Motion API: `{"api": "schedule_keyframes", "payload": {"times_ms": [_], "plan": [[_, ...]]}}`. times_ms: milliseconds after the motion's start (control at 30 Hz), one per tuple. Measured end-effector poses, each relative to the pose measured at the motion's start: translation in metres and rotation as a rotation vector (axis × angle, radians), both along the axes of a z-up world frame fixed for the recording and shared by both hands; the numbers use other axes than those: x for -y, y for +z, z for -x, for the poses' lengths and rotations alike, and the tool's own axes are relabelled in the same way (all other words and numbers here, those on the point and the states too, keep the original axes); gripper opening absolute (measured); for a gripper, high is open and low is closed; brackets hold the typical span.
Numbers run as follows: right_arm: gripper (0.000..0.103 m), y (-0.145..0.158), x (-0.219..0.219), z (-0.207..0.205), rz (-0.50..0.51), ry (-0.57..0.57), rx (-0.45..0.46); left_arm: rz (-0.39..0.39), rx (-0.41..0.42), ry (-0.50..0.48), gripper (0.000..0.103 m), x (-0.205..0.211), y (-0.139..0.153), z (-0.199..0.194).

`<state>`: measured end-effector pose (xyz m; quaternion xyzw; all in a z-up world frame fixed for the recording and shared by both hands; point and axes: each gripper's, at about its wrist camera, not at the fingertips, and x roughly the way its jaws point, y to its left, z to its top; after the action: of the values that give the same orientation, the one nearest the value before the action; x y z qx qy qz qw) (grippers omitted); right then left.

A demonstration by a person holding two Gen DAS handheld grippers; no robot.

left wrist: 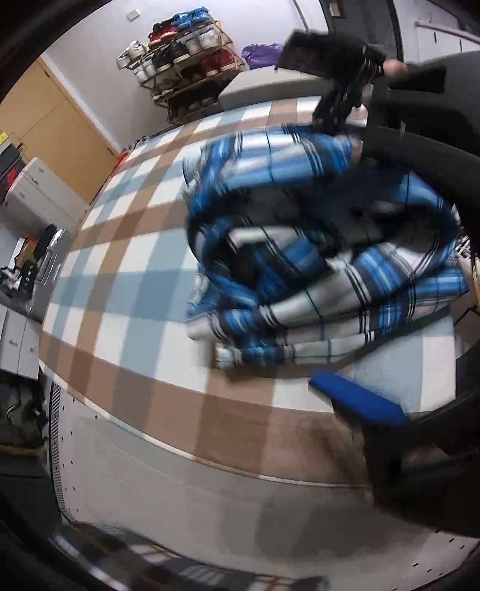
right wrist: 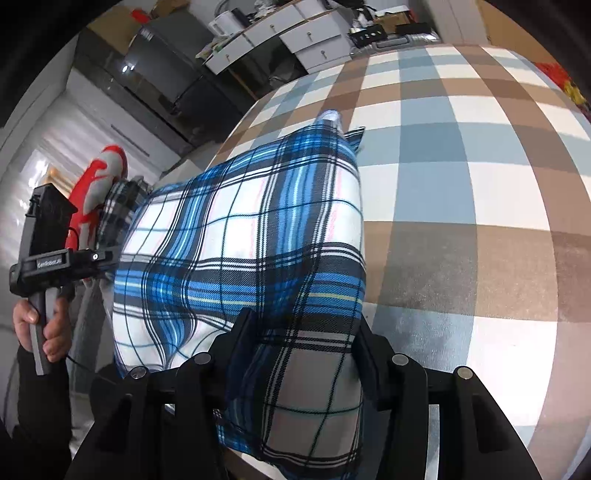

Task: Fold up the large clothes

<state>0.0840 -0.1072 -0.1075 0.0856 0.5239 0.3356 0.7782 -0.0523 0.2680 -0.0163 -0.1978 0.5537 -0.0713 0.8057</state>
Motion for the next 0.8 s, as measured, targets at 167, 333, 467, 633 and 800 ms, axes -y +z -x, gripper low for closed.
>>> {"api": "schedule_keyframes", "payload": {"times_ms": [167, 333, 467, 633, 800], "plan": [[0.052, -0.002, -0.001, 0.001, 0.0, 0.006, -0.01, 0.197, -0.094, -0.009, 0.085, 0.007, -0.038, -0.009], [0.046, -0.002, 0.01, -0.001, -0.05, -0.01, -0.07, 0.177, -0.103, -0.112, 0.085, 0.043, -0.041, -0.016], [0.04, 0.006, 0.021, 0.002, -0.026, -0.038, -0.05, 0.208, -0.105, -0.158, 0.085, 0.062, -0.043, -0.032], [0.04, 0.018, 0.057, 0.0, 0.032, -0.134, 0.004, 0.262, -0.077, -0.243, 0.085, 0.108, -0.047, -0.066], [0.042, 0.012, 0.1, -0.014, 0.113, -0.255, -0.018, 0.311, -0.038, -0.303, 0.085, 0.146, -0.045, -0.084]]}}
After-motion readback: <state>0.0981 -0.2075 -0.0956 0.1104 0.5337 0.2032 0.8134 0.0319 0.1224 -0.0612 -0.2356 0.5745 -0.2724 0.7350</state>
